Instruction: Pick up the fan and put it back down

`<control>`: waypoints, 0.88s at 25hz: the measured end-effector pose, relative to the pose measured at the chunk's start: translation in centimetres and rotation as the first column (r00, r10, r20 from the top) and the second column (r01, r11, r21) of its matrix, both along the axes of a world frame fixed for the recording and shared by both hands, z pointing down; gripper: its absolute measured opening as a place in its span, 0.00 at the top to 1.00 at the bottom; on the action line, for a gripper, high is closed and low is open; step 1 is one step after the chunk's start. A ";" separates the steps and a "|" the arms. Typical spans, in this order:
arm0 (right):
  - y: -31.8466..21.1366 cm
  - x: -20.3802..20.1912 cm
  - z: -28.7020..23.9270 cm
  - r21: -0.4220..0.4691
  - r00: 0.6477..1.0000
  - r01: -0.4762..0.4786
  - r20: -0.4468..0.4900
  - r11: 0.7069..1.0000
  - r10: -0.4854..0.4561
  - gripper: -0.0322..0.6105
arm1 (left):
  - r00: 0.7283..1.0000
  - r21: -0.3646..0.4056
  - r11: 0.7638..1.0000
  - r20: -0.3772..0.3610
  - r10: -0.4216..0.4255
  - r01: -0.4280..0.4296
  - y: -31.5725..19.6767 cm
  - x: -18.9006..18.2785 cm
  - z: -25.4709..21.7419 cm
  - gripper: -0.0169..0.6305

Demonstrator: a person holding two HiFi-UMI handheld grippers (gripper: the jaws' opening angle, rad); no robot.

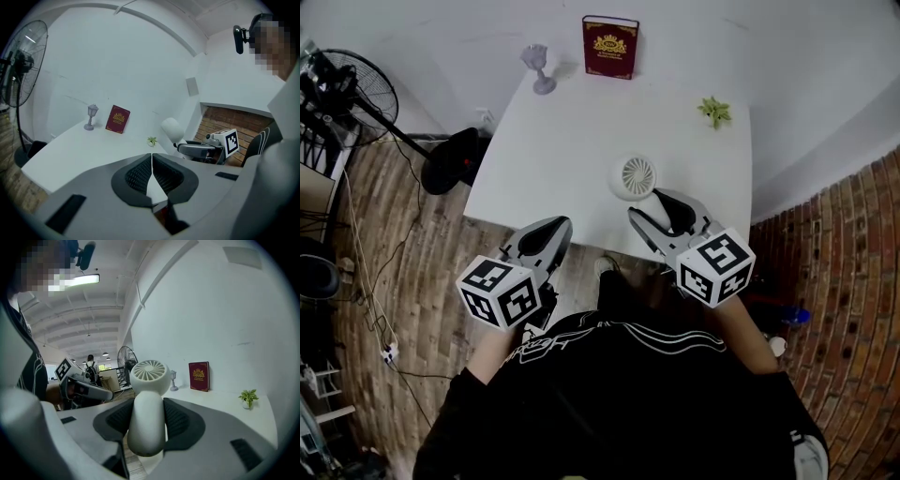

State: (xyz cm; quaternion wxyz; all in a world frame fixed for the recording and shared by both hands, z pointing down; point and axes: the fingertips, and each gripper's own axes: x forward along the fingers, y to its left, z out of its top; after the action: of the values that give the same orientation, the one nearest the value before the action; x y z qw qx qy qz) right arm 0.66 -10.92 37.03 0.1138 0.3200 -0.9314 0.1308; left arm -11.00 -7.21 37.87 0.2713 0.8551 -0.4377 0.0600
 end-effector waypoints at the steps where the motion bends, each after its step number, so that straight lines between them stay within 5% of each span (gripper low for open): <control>1: -0.3 0.0 0.0 -0.002 1.000 0.000 -0.001 1.000 0.000 0.65 | 1.000 -0.001 1.000 -0.001 0.000 0.000 -0.3 0.0 0.0 0.92; 22: -10.4 0.4 7.3 -0.121 0.982 -0.024 -0.189 0.992 0.001 0.65 | 1.000 -0.014 1.000 -0.018 0.010 -0.011 -7.8 0.9 0.2 0.92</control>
State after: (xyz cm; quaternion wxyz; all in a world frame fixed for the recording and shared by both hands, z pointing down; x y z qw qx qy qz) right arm 1.02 -21.30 44.30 0.2199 0.3293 -0.9046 0.1577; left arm -10.14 -14.97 38.10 0.2812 0.8559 -0.4303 0.0568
